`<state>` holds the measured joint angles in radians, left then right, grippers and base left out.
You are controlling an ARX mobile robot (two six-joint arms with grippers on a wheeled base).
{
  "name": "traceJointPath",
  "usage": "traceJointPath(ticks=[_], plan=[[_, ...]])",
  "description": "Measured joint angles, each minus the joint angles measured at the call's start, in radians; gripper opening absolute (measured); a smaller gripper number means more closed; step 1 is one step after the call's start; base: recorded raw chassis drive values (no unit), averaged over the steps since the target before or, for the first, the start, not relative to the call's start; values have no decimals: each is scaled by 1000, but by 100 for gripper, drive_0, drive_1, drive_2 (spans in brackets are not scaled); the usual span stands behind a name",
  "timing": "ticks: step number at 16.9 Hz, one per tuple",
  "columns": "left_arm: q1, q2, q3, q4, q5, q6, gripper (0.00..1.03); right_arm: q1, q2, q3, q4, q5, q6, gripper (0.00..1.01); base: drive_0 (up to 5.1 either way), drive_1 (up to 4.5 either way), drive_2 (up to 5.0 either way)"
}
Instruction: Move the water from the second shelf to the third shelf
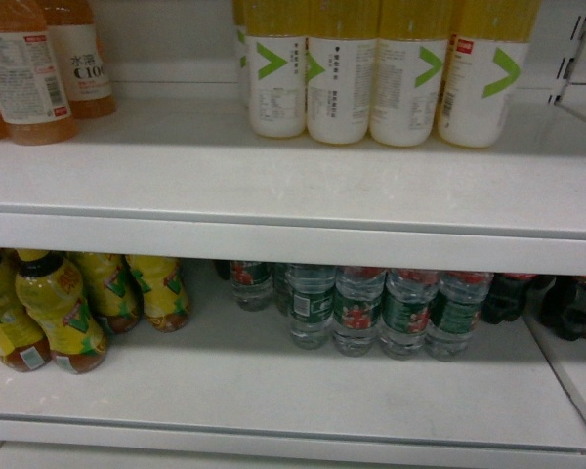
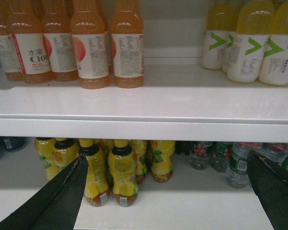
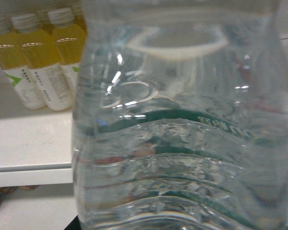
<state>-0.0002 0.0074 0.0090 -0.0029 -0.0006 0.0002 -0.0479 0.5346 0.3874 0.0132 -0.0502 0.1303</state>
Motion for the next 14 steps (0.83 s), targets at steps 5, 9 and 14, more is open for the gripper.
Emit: traceJointPath(ticks=[5,9,14], plan=[[0,0,0,0,0,0,98,1,0,0,0,-3,0,43,-454,218,218],[0,0,0,2,0,0,98,1,0,0,0,-2,0,43,-444,228,228],[0,0,0,-1,0,0,98,1,0,0,-1,-3,0,43,-455,223,223]])
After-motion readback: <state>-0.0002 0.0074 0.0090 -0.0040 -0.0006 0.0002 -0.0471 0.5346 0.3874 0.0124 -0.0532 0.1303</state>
